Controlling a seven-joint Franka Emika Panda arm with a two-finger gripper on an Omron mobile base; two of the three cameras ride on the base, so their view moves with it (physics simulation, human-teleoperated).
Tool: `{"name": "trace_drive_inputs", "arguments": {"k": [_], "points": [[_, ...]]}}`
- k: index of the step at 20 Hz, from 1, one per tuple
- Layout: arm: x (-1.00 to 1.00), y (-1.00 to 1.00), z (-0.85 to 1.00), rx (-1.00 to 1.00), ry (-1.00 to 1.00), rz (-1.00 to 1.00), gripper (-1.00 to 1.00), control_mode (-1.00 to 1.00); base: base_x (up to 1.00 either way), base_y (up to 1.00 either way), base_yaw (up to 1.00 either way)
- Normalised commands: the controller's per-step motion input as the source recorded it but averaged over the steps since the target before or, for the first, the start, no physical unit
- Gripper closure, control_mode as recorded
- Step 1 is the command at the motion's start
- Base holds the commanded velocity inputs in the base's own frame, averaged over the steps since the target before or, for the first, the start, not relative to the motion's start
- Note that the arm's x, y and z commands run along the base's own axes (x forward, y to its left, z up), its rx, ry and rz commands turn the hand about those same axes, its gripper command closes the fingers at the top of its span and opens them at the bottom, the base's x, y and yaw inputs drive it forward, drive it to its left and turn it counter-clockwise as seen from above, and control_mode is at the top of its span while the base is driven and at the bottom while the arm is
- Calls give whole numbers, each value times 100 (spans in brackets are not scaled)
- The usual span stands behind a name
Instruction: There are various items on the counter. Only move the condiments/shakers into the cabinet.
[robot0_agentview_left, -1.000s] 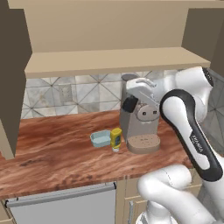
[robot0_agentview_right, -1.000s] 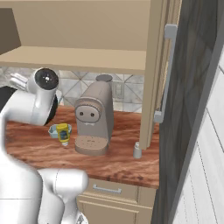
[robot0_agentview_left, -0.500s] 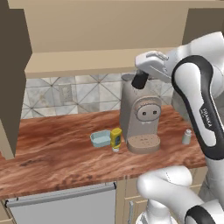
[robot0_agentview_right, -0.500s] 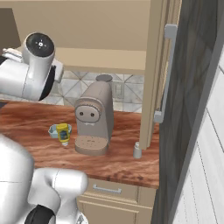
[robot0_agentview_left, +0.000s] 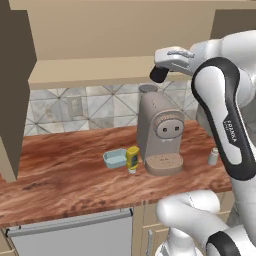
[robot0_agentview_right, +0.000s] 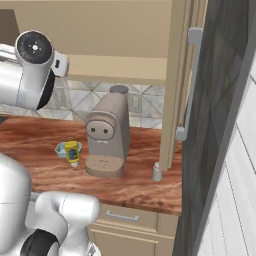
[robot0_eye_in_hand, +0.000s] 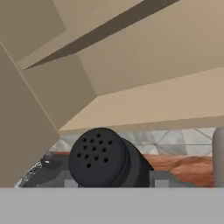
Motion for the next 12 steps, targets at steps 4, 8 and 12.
{"name": "trace_drive_inputs", "arguments": {"k": [4, 8, 12], "points": [[45, 0, 41, -3, -13, 0, 100, -100, 0, 0, 0], [57, 0, 6, -8, -2, 0, 100, -100, 0, 0, 0], [63, 0, 0, -4, 0, 0, 100, -100, 0, 0, 0]]}}
